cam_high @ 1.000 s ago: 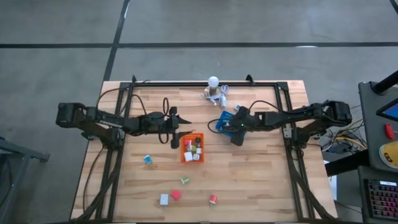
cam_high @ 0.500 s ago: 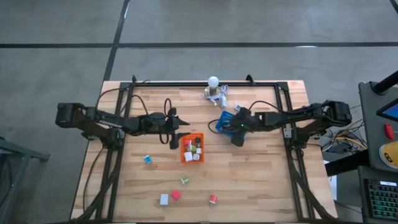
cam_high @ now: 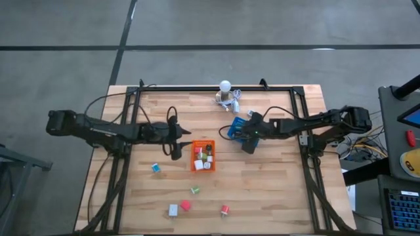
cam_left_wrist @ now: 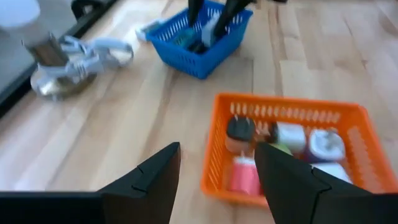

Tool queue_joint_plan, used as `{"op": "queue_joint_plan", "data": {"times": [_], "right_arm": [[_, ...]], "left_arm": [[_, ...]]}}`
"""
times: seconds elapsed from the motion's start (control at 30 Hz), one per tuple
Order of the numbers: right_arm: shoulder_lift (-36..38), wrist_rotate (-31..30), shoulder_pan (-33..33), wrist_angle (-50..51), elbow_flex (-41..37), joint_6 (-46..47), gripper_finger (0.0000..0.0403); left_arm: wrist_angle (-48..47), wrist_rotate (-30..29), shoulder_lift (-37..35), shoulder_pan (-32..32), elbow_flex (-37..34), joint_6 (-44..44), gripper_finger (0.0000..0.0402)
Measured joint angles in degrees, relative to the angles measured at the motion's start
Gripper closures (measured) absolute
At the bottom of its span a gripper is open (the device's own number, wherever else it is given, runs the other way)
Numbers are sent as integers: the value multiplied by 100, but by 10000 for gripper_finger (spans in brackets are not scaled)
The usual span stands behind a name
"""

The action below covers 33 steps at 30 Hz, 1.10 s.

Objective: Pick & Place Office items
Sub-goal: Put the sky blue charger adapter into the orange bin

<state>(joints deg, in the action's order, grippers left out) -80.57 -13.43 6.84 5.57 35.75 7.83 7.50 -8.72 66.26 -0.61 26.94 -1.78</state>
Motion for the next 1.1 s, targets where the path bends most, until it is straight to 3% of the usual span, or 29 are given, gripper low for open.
{"op": "queue_joint_plan", "data": {"times": [0.23,0.37,0.57,0.83,1.1], "right_arm": [[179,-4,-448,-899,0,-304,157],[356,23,-914,-1434,0,-511,131],[552,26,-1773,-2088,-20,-767,104],[568,-313,-2778,-2375,-20,-805,99],[550,-948,-3361,-2228,-24,-754,99]], "left_arm": [[-1316,-263,-623,671,0,-1078,193],[-1967,-684,-787,1134,4,-1681,192],[-2760,-711,-802,1679,11,-2781,192],[-3521,-96,-780,2204,13,-3892,192],[-3554,1067,-780,2281,13,-3921,192]]}}
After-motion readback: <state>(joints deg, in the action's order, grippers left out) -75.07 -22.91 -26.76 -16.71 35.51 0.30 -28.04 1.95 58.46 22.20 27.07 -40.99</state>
